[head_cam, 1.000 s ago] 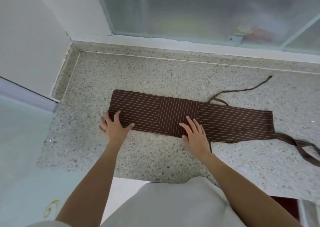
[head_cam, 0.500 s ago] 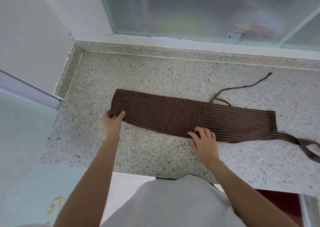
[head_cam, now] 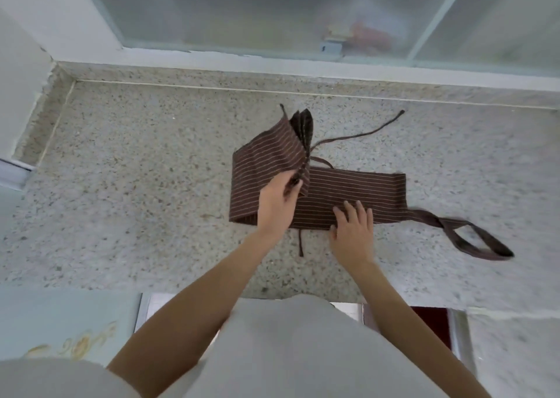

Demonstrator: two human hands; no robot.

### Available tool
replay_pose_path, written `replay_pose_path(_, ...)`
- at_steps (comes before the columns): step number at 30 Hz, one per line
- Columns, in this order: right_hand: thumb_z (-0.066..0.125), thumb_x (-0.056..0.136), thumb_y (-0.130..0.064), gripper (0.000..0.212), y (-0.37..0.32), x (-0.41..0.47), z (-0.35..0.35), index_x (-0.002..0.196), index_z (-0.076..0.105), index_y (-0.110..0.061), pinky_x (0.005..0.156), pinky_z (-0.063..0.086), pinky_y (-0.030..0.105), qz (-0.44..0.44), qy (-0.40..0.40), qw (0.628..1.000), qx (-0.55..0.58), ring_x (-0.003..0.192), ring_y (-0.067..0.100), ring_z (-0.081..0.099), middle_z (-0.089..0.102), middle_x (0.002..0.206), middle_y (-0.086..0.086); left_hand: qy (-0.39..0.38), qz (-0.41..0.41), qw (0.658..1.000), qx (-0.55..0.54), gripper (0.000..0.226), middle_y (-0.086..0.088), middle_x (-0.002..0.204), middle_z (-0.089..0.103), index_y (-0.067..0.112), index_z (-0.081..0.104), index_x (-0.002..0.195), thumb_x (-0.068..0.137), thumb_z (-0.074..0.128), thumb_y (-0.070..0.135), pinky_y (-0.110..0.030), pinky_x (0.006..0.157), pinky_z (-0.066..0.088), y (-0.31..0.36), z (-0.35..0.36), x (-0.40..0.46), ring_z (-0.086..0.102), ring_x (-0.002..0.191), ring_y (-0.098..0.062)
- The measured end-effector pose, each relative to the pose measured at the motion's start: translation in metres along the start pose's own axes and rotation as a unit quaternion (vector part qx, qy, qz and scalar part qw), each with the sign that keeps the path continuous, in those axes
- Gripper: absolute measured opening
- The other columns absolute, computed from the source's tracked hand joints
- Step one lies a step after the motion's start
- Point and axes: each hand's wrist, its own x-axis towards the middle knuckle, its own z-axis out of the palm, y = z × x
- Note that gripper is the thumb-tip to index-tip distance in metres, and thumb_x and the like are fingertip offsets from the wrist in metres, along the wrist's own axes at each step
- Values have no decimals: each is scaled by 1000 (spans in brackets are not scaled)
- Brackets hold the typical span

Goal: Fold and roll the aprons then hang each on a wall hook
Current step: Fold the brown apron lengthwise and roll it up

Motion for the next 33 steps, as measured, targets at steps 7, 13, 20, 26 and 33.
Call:
replay_pose_path(7,49,95,-19,45,102,-11,-10,137,42,-4,105,32,42,154,-71,971,167,130,32,38,41,142,16,-178,50,981,60,34,-11,125,60,7,53,129,95,47,8,-22,93,39,18,134,-10,56,114,-23)
replay_pose_path(13,33,101,-32,39,136,-2,-15,106,60,-4,68,35,32,227,-9,943,245,91,31,58,63,94,10,-333,110,911,219,43,-5,146,38,15,42,139,96,48,21,-31,115,15,-12,166,-31,23,140,-20)
replay_pose_path(20,40,98,-39,43,133,39,-17,125,54,-9,96,36,39,143,-5,987,69,115,30,47,57,121,13,-58,51,951,299,71,-6,144,39,22,39,140,78,71,33,-51,113,17,-55,71,-33,25,138,-27)
replay_pose_path(26,44,95,-43,47,120,69,-14,125,48,-8,100,32,51,181,-57,980,55,118,38,47,53,124,17,-5,-142,954,264,119,-23,140,27,11,10,147,60,83,46,-53,105,27,-82,39,-35,27,127,-39)
replay_pose_path(33,42,97,-42,39,115,92,-20,108,51,-6,87,46,50,198,-117,970,77,100,36,57,62,106,16,27,-72,970,231,89,-18,125,42,16,29,142,69,79,16,-47,93,44,-85,35,-37,46,110,-33)
